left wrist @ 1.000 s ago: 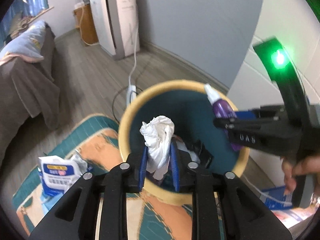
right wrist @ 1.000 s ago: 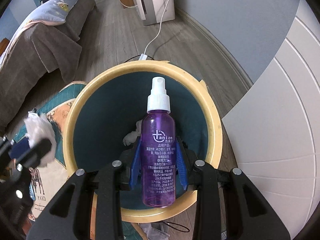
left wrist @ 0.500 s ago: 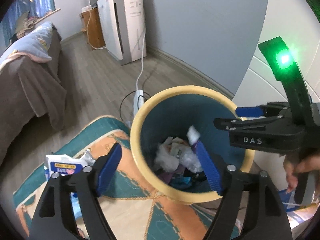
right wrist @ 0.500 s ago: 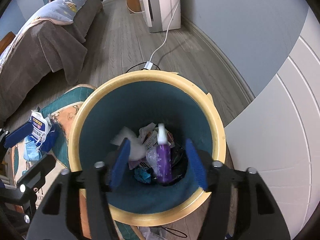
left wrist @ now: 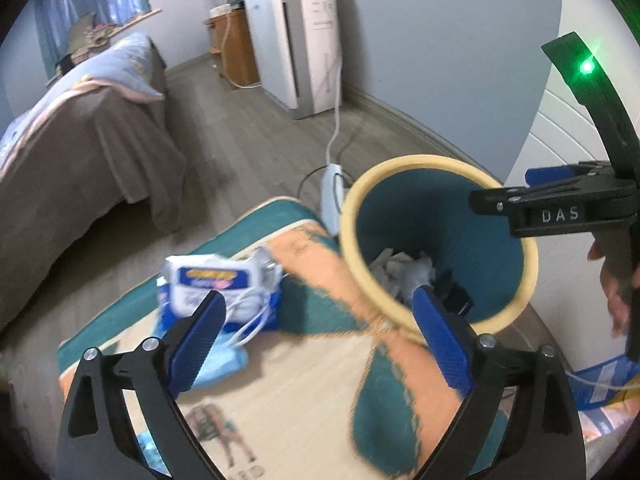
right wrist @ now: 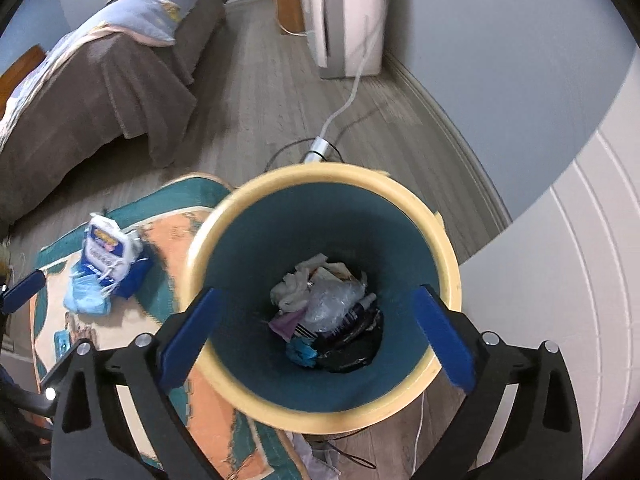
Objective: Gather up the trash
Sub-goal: 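Move both open tools back over the mat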
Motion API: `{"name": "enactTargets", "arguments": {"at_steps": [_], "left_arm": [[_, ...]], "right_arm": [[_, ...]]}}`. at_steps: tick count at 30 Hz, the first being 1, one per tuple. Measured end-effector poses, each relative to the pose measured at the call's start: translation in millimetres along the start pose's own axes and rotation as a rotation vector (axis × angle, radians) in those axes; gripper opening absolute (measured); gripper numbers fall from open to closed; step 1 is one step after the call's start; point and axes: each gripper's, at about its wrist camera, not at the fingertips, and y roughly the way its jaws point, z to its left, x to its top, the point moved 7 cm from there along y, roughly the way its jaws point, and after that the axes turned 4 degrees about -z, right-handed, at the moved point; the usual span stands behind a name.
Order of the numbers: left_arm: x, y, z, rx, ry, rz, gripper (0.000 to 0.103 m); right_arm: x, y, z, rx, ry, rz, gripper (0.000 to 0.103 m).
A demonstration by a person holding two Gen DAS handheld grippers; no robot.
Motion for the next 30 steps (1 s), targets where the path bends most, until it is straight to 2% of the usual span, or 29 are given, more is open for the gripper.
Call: {"name": "enactTargets", "arguments": {"at_steps": [3, 6, 9, 13, 15, 19, 23, 30], "left_arm": [[-4.0, -26.5, 14.8, 0.023, -0.007, -0.009, 0.094], [-10.3, -56.9, 28.7, 0.030, -0.016, -0.029, 0.095], [-18.7, -86.5, 45.2, 0.042, -0.037, -0.048, 0.096], [-43.5, -113.3, 76.1, 0.065, -0.099, -0.049, 0.096], [-60.5, -119.9, 95.0, 0.100, -0.128, -0.038, 0.096], [-103.2, -126.3, 135.4, 0.177, -0.195, -0.003, 0.096], [-142.4, -124.7, 175.3, 0.229, -0.278, 0.048, 0.096], [-186.7, -105.8, 217.4, 0.268, -0.383, 0.129, 0.096]], "right_arm": [[2.9, -21.0, 19.6, 0.032, -0.021, -0.026, 0.097], [6.6, -49.1, 40.2, 0.097, 0.017, -0.063, 0.097], [4.0, -70.2, 59.9, 0.126, 0.049, -0.075, 0.097], [-6.4, -89.7, 92.5, 0.149, 0.050, -0.080, 0.097], [-13.6, -96.7, 114.5, 0.189, 0.054, -0.089, 0.097], [-25.0, -97.3, 156.7, 0.221, 0.022, -0.068, 0.097], [-34.2, -88.1, 190.6, 0.187, -0.056, -0.055, 0.097], [-52.7, -46.2, 228.4, 0.190, -0.087, 0.041, 0.097]]}}
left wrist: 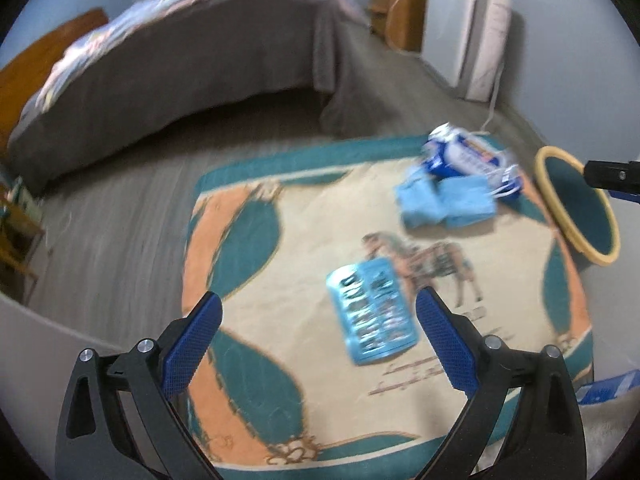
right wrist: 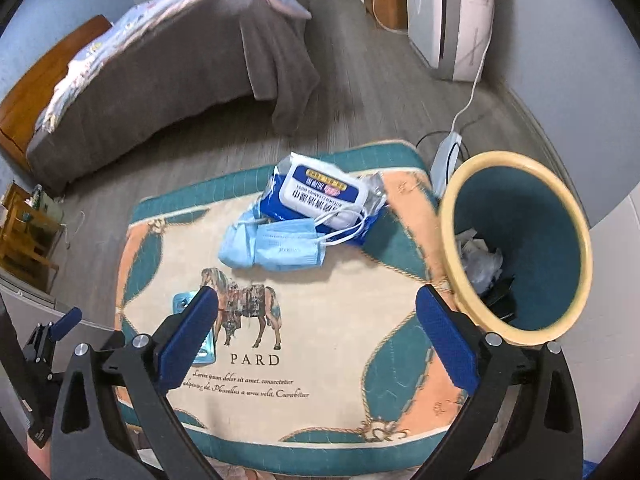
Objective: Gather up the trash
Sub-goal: 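Move both open tools back over the mat, then grasp the blue blister pack with the left tool while the right tool grasps a blue face mask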
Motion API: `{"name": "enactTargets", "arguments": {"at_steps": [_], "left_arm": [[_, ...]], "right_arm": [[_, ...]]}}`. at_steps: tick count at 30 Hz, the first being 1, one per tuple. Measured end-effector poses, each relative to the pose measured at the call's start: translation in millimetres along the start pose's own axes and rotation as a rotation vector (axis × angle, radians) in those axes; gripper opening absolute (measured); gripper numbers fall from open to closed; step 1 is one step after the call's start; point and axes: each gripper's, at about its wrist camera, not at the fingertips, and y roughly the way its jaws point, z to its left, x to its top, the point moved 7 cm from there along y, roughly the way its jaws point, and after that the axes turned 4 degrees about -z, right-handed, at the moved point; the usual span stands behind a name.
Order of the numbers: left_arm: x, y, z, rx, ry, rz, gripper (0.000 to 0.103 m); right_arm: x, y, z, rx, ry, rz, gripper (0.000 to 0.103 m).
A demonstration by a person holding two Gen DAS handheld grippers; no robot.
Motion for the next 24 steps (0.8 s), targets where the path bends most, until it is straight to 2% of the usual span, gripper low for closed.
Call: {"name": "enactTargets", "arguments": {"at_steps": [7, 11, 14, 19, 24], "left_arm": [[-22.1, 35.7, 14.3, 0.013, -0.021, 0.084, 0.096], [-39.1, 59.0, 4.4, -0.022, -0.063, 0.148, 0.096], [-42.4, 70.8, -10.6, -0.024, -0.049, 0.145, 0.096], [-41.1, 89.1, -42.0, -0.065, -0.014, 0.146, 0.096], [-45.8, 105.4, -52.1, -0.024, 0.050, 0.172, 0.096]], "right_arm": [[2.8, 41.0, 25.5, -0.034, -0.098, 0.055, 0.097], [2.0, 59.6, 33.5, -0.042, -0.129, 0.083, 0.097], [3.3, 69.3, 35.1, -0.030, -0.125, 0.094, 0.097], [9.2, 74.7, 16.5, -0.058, -0.113, 0.092, 0.097], [27.7, 66.7, -21.5, -0.077, -0.025, 0.024, 0.097]]}}
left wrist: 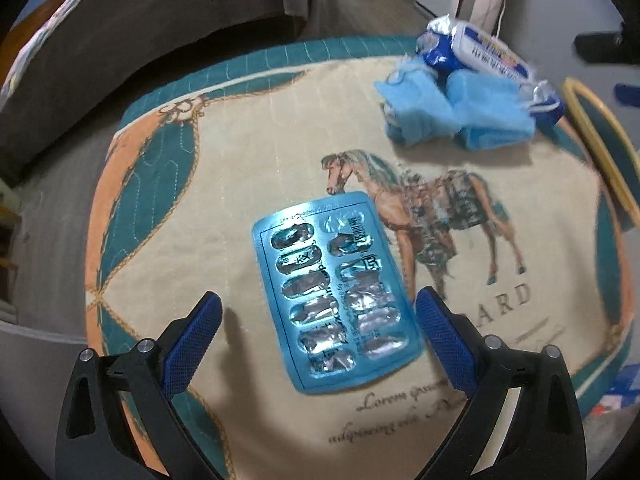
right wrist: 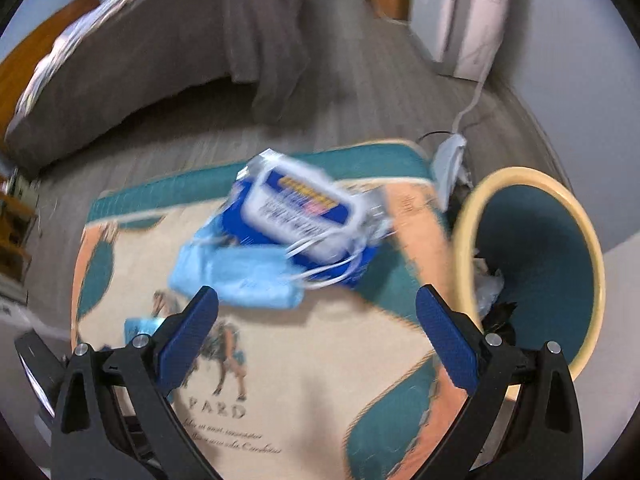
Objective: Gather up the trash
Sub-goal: 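Grasp the blue blister pack with the left tool while the right tool grasps a blue face mask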
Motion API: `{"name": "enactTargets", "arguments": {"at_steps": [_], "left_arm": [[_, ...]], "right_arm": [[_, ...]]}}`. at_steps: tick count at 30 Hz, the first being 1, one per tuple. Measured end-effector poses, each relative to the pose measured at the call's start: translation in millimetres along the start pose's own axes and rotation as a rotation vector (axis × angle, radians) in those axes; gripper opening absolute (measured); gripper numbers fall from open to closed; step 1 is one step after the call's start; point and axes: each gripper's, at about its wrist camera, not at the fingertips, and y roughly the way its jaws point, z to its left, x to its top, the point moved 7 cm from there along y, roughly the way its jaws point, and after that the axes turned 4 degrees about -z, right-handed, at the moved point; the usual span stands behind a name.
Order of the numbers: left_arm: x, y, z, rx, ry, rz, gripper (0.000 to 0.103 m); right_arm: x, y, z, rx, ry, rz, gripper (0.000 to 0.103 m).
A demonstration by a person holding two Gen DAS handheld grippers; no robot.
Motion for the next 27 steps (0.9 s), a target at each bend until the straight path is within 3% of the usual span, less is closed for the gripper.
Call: {"name": "enactTargets", "arguments": {"at_steps": [2, 4, 5, 11, 15, 19, 23, 24, 27], "left_arm": [[0.1, 3.3, 2.7, -0.004, -0.016, 0.003, 0.096], [1.6, 3.0, 5.4, -0.013, -0.029, -0.001, 0.090], [1.8, 1.2, 5.4, -0.024, -0.025, 0.002, 0.071], [10.1, -19.5, 1.6, -0.017, 0.057, 0.020, 0.069], [35.9, -52.1, 1.6, -0.010, 0.084, -0.012, 0.069], [64.1, -90.1, -0.2, 0.011, 0.163, -0.077, 0.069], [80.4, -92.8, 14.6, -0.026, 0.099, -0.108, 0.068], [82.6, -88.0, 17.1, -0.050, 0.068, -0.109, 0.062], [98.5, -76.2, 17.7, -0.069, 0.066, -0.115, 0.058]], "right_arm": [[3.5, 0.1, -14.5, -0.011, 0.043, -0.009, 0.097], [4.5, 2.5, -24.3, -0.018, 0.072, -0.006, 0.097], [4.1, 3.2, -28.4, -0.018, 0.083, -0.002, 0.097], [4.5, 7.0, -43.5, -0.014, 0.113, -0.004, 0.097], [2.9, 15.2, -49.6, 0.008, 0.162, 0.017, 0.097], [7.0, 20.8, -40.5, 0.031, 0.114, 0.022, 0.097], [11.1, 32.7, -17.5, 0.061, 0.021, 0.040, 0.097], [11.6, 35.9, -11.3, 0.074, 0.004, 0.046, 0.097], [7.2, 47.6, 16.6, 0.115, -0.081, 0.088, 0.097]]}}
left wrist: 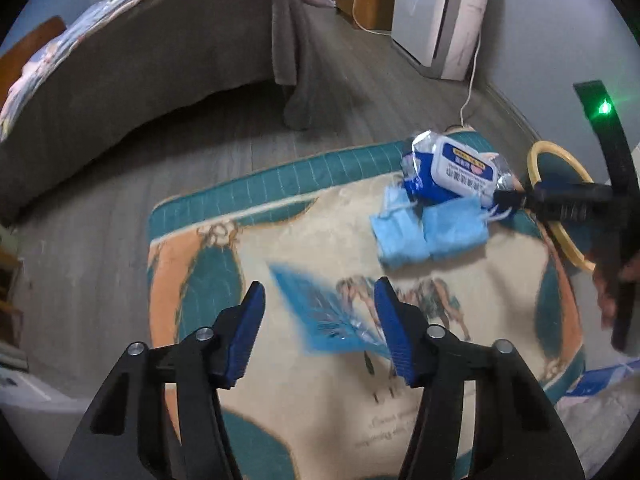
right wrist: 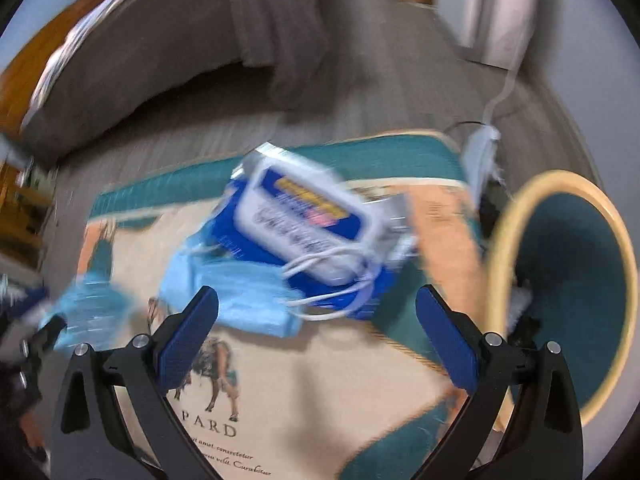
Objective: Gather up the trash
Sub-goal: 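Grasp the blue blister pack with the left tool while the right tool grasps a blue face mask, then carry the blister pack toward the bin with the left tool while the right tool carries the mask over it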
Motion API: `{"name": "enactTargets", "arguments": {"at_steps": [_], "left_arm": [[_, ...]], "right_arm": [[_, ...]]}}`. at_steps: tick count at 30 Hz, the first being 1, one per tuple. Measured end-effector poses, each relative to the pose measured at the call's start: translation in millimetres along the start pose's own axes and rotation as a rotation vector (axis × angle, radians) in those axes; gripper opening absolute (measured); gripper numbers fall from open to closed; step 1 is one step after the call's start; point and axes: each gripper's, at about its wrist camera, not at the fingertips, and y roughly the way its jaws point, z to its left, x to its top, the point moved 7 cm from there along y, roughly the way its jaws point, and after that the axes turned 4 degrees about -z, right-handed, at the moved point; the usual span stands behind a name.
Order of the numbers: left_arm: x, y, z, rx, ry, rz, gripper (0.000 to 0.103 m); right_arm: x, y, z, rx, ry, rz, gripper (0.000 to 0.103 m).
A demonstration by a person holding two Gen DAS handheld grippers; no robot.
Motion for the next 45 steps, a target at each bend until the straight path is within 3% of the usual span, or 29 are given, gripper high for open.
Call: {"name": "enactTargets", "arguments": {"at_steps": [3, 8, 10, 11, 14, 15, 16, 21, 25, 27, 33, 45], "left_arm": [[-3.2, 17.7, 1.4, 0.007, 0.052, 0.038, 0.051], [-31.8, 49.6, 16.6, -0.020, 0.033, 0.178, 0.051], [-41.0, 58.5, 23.7, -0.013, 0.022, 0.217, 0.053], [-43.8, 61.2, 24.9, -0.011, 0.017, 0.229, 0.061], [-54.0, 65.6, 25.8, 0.026, -0.059, 0.250, 0.090], [-58.0, 66.6, 22.9, 0.030, -0.082, 0.260, 0.091], [-61.6, 67.1, 20.1, 0.037, -0.095, 0.271, 0.091], [-91.1, 82.6, 8.5, 0.101, -0.116, 0.371, 0.093], [-92.8, 79.9, 10.1, 0.096, -0.164, 0.353, 0.089], [-93.8, 77.0, 9.6, 0.066, -0.177, 0.340, 0.073], [-96.4, 60.3, 6.1, 0.085, -0.103, 0.306, 0.071], [-36.9, -17.5, -37.3, -0.001, -0.028, 0.023, 0.071]], "right_arm": [[-4.9, 15.7, 26.1, 0.002, -0.119, 0.045, 0.097], [-17.1, 37.0, 57.4, -0.002, -0.307, 0.096, 0.090], [-22.5, 45.1, 63.1, -0.028, -0.368, 0.113, 0.085], [-24.5, 49.7, 64.7, -0.053, -0.399, 0.118, 0.083], [-29.5, 59.9, 64.2, -0.121, -0.464, 0.138, 0.047], [-30.4, 60.8, 62.5, -0.124, -0.463, 0.147, 0.033], [-30.3, 59.9, 61.4, -0.106, -0.442, 0.153, 0.026], [-22.5, 41.5, 56.7, -0.020, -0.336, 0.117, 0.022], [-22.4, 20.6, 55.0, 0.031, -0.312, 0.081, 0.021], [-21.7, 13.1, 52.7, 0.040, -0.303, 0.067, 0.021], [-14.9, -16.7, 41.5, 0.096, -0.221, 0.029, 0.021], [3.4, -80.5, 29.9, 0.158, -0.143, -0.120, 0.021]]}}
